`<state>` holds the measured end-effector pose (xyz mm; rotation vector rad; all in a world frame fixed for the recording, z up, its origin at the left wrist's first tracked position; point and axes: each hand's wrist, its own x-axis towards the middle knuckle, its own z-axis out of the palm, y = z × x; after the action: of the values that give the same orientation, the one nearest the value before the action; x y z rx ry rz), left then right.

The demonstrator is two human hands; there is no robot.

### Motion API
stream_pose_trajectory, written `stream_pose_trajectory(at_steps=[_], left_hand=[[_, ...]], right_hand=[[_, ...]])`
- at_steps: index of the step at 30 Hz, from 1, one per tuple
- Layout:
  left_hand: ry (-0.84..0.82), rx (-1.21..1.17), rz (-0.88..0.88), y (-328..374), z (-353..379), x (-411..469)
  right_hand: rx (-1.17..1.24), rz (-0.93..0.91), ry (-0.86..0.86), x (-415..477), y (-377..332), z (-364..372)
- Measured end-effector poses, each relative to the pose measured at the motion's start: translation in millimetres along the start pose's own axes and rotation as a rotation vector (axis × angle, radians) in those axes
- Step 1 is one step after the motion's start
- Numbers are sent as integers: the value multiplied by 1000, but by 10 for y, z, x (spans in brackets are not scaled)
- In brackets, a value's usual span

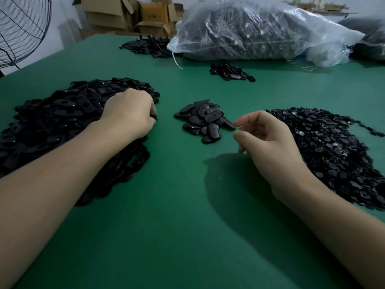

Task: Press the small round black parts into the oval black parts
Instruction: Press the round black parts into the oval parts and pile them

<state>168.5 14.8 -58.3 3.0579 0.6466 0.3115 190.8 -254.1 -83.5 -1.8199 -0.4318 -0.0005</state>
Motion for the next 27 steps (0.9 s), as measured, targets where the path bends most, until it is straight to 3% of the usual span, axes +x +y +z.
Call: stream_pose_trajectory(at_steps=[5, 11, 14, 20, 27], left_hand=[[42, -7, -7, 5, 19, 11], [30, -73, -6, 48, -25, 32], [-10, -109, -13, 46, -59, 37], [-32, -138, 1, 45, -93, -6], [123, -175, 144, 294, -175, -224]], right_hand=[[-144, 17, -14, 315, -158, -216], [-933, -49, -181, 906, -136, -458], [-1157, -75, -216, 1016, -100, -449], [-1405, -91, -232, 1121, -62, -413], [-1395, -53, -246, 1166, -109, -392]])
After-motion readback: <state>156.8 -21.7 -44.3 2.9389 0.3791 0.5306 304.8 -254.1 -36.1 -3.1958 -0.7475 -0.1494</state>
